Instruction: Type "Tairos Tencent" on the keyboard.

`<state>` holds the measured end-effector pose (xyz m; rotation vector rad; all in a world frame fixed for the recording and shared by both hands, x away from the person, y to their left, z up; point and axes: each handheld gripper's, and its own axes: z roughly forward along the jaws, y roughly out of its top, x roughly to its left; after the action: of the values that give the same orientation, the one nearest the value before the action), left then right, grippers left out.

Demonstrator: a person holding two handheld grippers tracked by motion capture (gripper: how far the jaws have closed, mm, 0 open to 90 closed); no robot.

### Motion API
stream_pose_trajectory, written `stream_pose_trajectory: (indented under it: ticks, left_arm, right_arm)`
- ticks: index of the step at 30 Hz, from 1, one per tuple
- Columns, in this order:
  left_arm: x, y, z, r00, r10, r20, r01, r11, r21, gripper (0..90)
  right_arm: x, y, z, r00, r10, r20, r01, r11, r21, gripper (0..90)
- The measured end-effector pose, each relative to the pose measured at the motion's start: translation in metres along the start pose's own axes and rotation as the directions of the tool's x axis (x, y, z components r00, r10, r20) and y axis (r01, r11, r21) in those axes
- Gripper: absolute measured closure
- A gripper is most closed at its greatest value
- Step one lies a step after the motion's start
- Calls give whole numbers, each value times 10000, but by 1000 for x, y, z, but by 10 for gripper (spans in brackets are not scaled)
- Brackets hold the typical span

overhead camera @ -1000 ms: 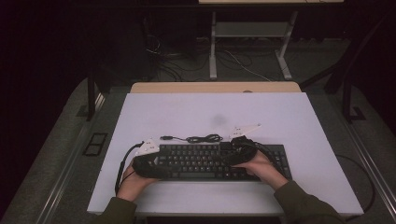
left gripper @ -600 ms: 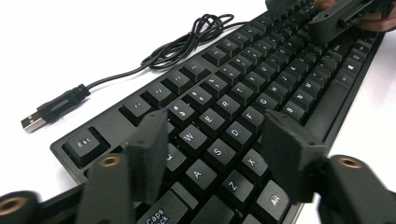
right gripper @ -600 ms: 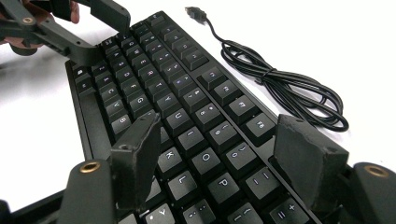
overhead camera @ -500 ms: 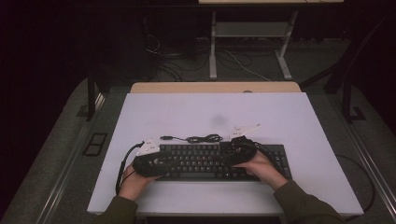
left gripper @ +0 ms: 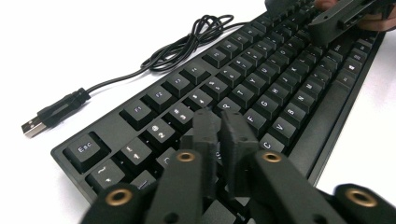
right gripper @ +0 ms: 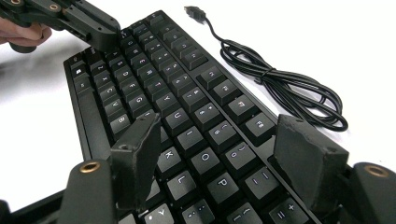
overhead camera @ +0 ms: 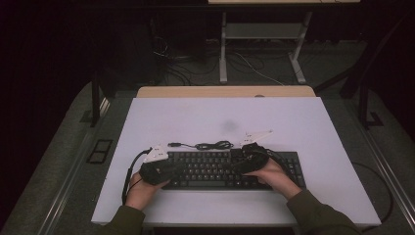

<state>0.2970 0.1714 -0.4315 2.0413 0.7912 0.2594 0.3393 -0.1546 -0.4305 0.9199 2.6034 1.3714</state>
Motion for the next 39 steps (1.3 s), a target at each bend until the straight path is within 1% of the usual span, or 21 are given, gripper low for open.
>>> stream_pose_trajectory:
  ticks: [1,6,15,23,25,34,39]
  left_arm:
    - [0,0,0,10000,7,32,-7,10000,10,888]
    - [-2,2,4,9999,69,109,-71,9997,238,890]
    - [-2,1,9,9998,-22,193,12,9986,520,890]
    - [-2,0,12,9999,-42,159,31,9975,705,890]
    - [-2,-1,13,9999,43,113,-53,9966,825,890]
    - [-2,-1,13,9998,69,176,-84,9964,839,890]
    - [-1,0,12,9996,-116,241,95,9965,828,890]
  right_arm:
    - [0,0,0,10000,9,0,-9,10000,-1,316]
    - [0,0,0,10000,-22,-1,22,10000,-1,316]
    - [0,0,0,10000,-6,12,6,10000,-1,316]
    - [0,0,-1,10000,-23,15,23,10000,4,316]
    - [0,0,-1,10000,-21,17,21,10000,8,316]
    - [1,0,0,10000,-13,20,13,10000,7,316]
    - [1,0,-1,10000,-52,34,52,10000,-51,316]
